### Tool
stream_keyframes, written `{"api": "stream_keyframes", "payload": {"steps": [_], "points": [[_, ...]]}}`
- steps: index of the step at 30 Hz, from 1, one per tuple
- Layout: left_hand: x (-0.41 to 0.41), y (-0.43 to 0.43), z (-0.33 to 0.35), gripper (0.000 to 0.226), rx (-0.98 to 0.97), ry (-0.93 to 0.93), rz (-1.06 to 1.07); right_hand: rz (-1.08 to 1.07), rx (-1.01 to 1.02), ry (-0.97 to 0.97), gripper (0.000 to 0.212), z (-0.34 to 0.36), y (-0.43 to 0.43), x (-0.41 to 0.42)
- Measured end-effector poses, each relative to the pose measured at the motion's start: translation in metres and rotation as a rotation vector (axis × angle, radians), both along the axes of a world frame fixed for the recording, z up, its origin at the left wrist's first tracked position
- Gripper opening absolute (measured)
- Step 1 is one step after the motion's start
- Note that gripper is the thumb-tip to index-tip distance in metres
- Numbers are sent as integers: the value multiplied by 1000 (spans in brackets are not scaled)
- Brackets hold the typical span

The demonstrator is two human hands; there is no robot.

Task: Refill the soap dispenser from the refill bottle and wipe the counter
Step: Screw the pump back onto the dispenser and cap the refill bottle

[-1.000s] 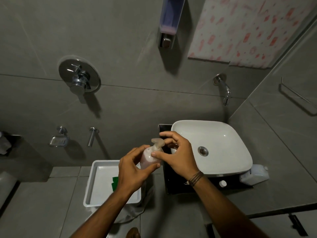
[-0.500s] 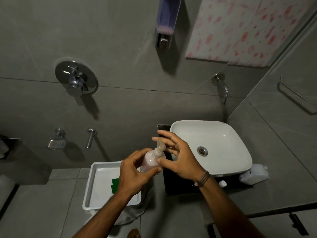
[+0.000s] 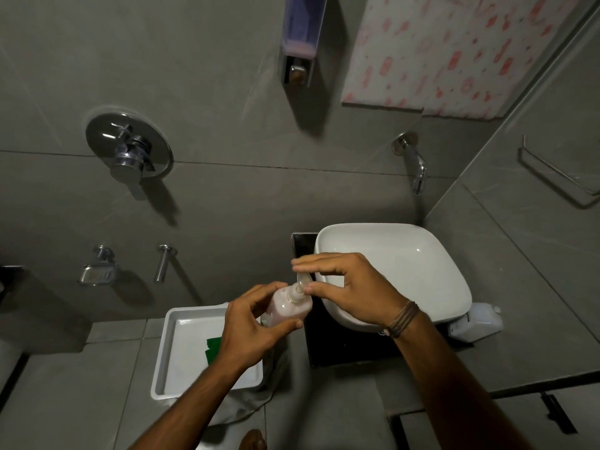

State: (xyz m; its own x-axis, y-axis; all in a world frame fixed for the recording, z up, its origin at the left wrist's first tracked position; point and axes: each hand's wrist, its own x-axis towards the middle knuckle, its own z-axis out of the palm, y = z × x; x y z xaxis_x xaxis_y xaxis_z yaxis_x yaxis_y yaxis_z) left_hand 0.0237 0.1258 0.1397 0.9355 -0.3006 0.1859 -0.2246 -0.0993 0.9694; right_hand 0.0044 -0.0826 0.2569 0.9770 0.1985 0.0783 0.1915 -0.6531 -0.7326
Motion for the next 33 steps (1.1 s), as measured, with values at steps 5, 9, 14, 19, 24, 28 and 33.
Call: {"api": "stream_keyframes", "payload": {"steps": [5, 9, 14, 19, 24, 28, 33], "points": [[0, -5, -6, 65, -3, -3, 9, -159, -250, -219, 47, -4, 8, -4], [1, -10, -7, 64, -16, -9, 21, -328, -330, -348, 65, -10, 28, -13], [3, -16, -12, 65, -8, 1, 28, -442, -311, -307, 48, -17, 38, -15], [5, -23, -17, 62, -27, 4, 16, -475, -228, -207, 60, -20, 35, -18], [2, -30, -24, 65, -50, 33, -31, -407, 53, 81, 90, -41, -4, -36], [-9, -43, -43, 63, -41, 78, -69, -401, 176, 376, 87, -93, -34, -64], [-29, -75, -84, 65, 35, 152, -121, -537, 376, 393, 61, -152, -39, -85]]}}
